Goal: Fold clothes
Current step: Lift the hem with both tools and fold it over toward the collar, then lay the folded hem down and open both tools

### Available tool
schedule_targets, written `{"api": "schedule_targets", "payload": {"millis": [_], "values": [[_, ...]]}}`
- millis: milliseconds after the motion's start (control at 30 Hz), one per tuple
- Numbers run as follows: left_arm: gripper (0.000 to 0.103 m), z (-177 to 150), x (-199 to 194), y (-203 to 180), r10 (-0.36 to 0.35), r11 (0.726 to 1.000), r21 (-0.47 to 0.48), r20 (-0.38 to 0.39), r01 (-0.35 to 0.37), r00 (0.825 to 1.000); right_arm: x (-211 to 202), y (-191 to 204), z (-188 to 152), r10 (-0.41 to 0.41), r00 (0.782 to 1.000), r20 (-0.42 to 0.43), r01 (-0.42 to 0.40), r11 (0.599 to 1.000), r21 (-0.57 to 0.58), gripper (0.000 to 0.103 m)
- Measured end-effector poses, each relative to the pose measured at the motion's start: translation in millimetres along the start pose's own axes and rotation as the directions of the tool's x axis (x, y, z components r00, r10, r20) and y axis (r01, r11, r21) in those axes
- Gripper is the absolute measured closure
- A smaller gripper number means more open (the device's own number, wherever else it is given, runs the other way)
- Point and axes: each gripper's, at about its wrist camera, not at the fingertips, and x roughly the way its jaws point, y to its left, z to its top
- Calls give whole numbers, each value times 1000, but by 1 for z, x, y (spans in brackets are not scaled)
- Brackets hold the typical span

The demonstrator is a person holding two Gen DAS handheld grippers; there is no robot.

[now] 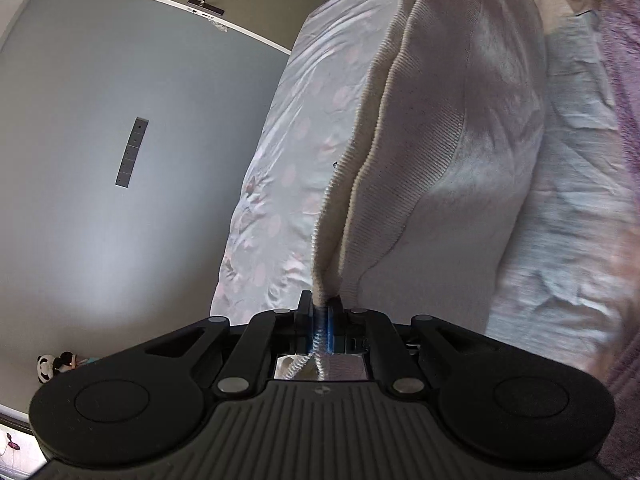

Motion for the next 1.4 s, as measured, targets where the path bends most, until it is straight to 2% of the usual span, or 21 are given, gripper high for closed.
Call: {"api": "schedule_targets", "payload": {"millis": [133, 333, 633, 800, 967, 1067, 1133, 1233, 1300, 1333, 1367, 1400], "values": [[98, 19, 56, 22, -8, 1000, -13, -13, 8, 1000, 62, -22, 19, -1, 1000, -22, 2, 1000, 18, 97], [98, 39, 157, 39, -83, 996, -18, -27, 82, 996, 168, -36, 30, 38, 996, -86, -34, 998, 48, 97], [97, 45, 305, 35, -215, 975, -71, -51, 211, 975, 329, -27, 17, 148, 972, -181, -127, 984, 125, 97], [97, 39, 362, 18, -273, 959, -92, -58, 267, 960, 390, -9, 2, 198, 957, -211, -169, 974, 148, 97], [95, 28, 386, 8, -301, 947, -132, -36, 294, 953, 422, 5, -11, 239, 944, -226, -199, 963, 184, 96], [88, 25, 389, 5, -288, 947, -155, -25, 281, 957, 429, 11, -18, 246, 942, -227, -200, 958, 205, 94], [79, 23, 388, 8, -264, 949, -184, -23, 255, 964, 433, 9, -19, 233, 946, -225, -179, 955, 237, 85], [76, 21, 374, 23, -232, 942, -253, -23, 219, 973, 431, -1, -19, 213, 950, -230, -142, 946, 291, 72], [73, 15, 360, 40, -213, 927, -320, -22, 195, 977, 420, -12, -18, 175, 959, -224, -94, 938, 333, 49], [63, 13, 353, 48, -204, 918, -352, -22, 183, 979, 413, -18, -18, 162, 962, -219, -75, 930, 360, 44], [57, 10, 347, 57, -194, 907, -385, -23, 171, 981, 405, -26, -19, 163, 964, -209, -68, 913, 401, 38], [53, 7, 340, 65, -185, 895, -416, -23, 158, 983, 397, -35, -19, 164, 966, -199, -61, 895, 442, 38]]}}
